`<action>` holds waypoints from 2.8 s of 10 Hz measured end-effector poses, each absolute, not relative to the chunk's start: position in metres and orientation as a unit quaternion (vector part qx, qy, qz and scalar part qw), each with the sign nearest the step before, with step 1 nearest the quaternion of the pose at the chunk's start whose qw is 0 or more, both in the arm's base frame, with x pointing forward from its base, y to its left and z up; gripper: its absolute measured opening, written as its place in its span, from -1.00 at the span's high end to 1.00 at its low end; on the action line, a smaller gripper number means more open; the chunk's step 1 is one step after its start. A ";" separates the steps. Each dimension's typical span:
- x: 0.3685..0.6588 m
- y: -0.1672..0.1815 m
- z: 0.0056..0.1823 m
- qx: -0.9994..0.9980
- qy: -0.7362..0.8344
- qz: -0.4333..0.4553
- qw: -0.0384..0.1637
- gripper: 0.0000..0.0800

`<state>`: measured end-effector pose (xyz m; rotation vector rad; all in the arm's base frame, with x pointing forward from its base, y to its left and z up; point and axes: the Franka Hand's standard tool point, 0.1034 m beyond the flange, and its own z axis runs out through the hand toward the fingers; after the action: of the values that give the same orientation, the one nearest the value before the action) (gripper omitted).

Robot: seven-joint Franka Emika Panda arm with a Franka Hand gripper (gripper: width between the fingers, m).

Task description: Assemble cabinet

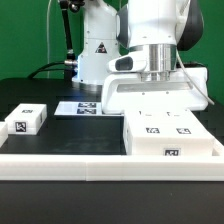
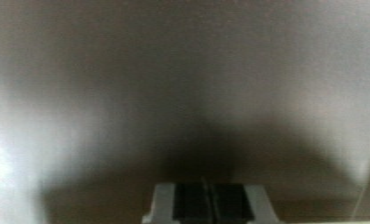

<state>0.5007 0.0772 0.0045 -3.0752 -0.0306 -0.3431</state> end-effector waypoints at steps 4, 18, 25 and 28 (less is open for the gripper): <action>0.501 0.073 0.026 -0.994 -0.029 -0.106 0.022 0.99; 0.506 0.077 0.094 -0.997 -0.040 -0.065 0.030 0.99; 0.509 0.078 0.099 -0.997 -0.041 -0.059 0.031 0.99; 0.526 0.079 0.116 -0.998 -0.041 -0.046 0.034 0.99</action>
Offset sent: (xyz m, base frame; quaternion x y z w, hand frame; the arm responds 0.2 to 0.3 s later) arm -0.0028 -0.0033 0.0355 0.0039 -0.0016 -0.0197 0.9998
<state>0.5261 0.0794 0.1162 -3.0677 -0.1261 -0.1420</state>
